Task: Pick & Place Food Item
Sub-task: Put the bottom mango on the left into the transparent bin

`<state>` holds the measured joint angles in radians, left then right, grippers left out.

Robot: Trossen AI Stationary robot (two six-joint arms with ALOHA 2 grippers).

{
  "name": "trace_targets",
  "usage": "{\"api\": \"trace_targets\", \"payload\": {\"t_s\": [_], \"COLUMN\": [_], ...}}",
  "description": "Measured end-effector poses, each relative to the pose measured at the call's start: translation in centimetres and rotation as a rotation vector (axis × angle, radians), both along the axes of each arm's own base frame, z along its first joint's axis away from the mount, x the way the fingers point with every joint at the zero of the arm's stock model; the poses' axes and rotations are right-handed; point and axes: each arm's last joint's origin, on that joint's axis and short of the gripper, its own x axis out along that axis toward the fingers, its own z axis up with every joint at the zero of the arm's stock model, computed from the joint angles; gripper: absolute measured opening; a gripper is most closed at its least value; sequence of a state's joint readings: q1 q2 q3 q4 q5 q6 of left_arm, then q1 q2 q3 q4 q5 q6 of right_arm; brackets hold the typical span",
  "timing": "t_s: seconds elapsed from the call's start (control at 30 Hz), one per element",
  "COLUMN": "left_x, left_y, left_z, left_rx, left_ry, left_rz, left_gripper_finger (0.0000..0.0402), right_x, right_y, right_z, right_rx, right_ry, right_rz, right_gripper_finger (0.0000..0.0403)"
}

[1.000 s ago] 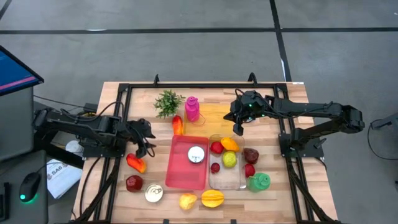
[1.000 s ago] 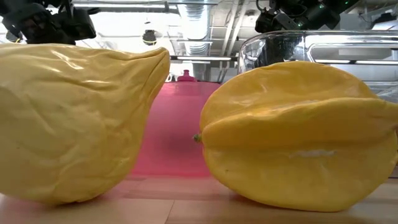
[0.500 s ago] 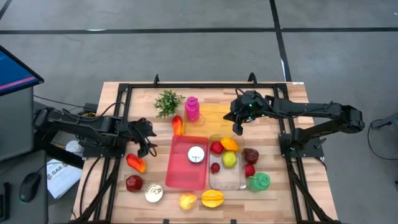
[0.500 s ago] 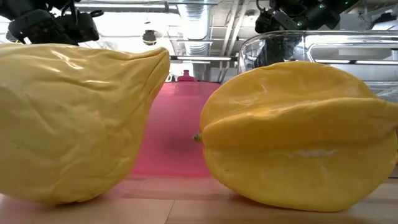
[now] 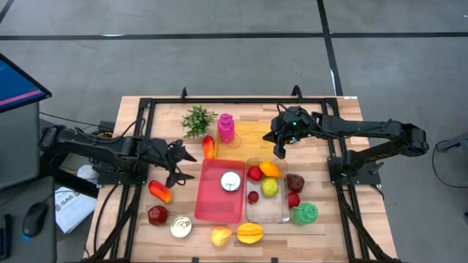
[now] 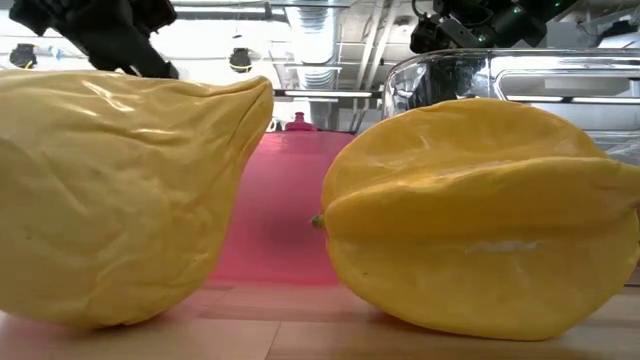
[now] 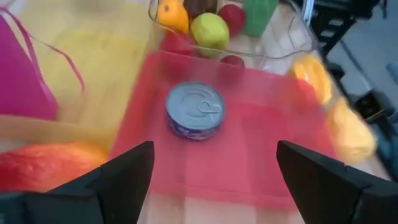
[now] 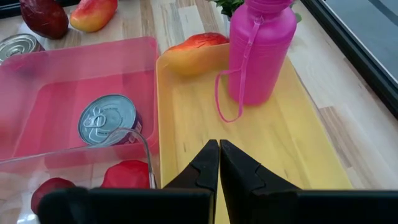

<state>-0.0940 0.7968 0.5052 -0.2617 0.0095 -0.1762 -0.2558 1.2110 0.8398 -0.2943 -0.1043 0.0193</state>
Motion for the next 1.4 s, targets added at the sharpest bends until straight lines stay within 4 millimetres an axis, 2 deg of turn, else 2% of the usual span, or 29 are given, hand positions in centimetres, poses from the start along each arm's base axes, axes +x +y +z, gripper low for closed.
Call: {"api": "trace_targets", "payload": {"t_s": [0.17, 0.33, 0.57, 0.77, 0.9, 1.07, 1.2, 1.3, 1.4], "left_x": [1.0, 0.5, 0.6, 1.9, 2.3, 2.1, 1.6, 1.0, 0.6], "left_y": [-0.3, -0.3, -1.1, -1.3, -1.9, -3.8, -5.7, -6.3, -6.1], "left_z": [-1.0, -2.5, -2.4, 0.1, 1.0, -0.6, -2.5, -3.5, -3.9], "left_rx": [0.143, 0.189, 0.159, 0.083, 0.035, 0.002, 0.035, 0.076, 0.102], "left_ry": [0.151, 0.454, 0.466, 0.393, 0.446, 0.648, 0.841, 0.967, 1.051], "left_rz": [-0.076, -0.126, -0.202, -0.139, -0.079, -0.076, -0.141, -0.146, -0.109], "left_gripper_finger": [0.0315, 0.0314, 0.0316, 0.0315, 0.0315, 0.0315, 0.0315, 0.0314, 0.0305], "right_x": [-0.1, -0.2, -0.2, -0.2, -0.2, -0.2, -0.2, -0.1, -0.1], "right_y": [0.0, 0.0, 0.0, 0.1, 0.1, 0.0, 0.0, 0.0, 0.0], "right_z": [-0.1, -0.2, -0.3, -0.3, -0.3, -0.3, -0.2, -0.2, -0.1], "right_rx": [0.002, 0.006, 0.006, 0.008, 0.008, -0.019, -0.028, -0.030, -0.033], "right_ry": [0.010, 0.026, 0.034, 0.037, 0.039, 0.042, 0.031, 0.025, 0.015], "right_rz": [0.000, 0.000, 0.002, 0.001, 0.001, 0.023, 0.028, 0.028, 0.028], "right_gripper_finger": [0.0011, 0.0011, 0.0011, 0.0011, 0.0011, 0.0011, 0.0011, 0.0011, 0.0011]}}
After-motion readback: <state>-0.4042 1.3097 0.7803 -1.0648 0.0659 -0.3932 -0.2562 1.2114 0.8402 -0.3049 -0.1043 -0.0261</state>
